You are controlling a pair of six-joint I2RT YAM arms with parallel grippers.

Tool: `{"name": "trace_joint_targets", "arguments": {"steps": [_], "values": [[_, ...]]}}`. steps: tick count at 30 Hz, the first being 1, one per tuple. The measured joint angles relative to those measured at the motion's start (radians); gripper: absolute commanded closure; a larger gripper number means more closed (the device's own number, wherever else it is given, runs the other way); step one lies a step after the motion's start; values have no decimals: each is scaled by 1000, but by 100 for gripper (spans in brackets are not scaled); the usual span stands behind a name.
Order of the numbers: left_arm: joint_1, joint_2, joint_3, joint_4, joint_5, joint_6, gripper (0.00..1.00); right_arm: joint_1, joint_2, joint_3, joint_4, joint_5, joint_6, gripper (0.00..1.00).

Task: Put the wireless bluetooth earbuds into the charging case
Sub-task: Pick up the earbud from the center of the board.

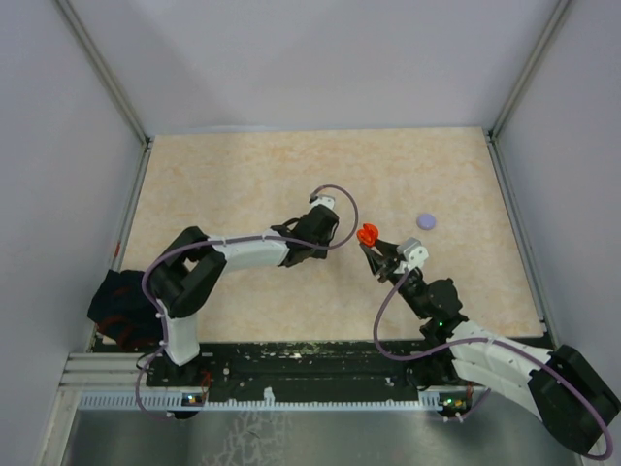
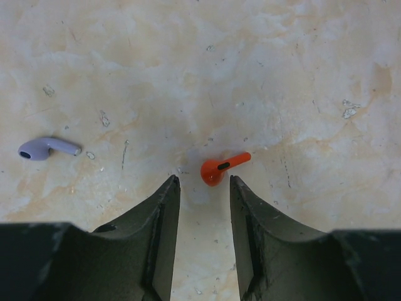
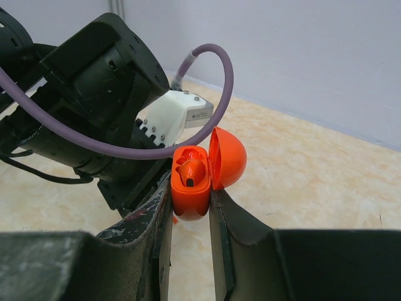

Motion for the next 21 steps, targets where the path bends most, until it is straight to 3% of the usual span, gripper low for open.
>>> {"name": "trace_joint_targets", "arguments": {"steps": [21], "values": [[11, 53, 62, -37, 37, 7, 67, 0, 20, 0, 2, -1, 0, 100]]}}
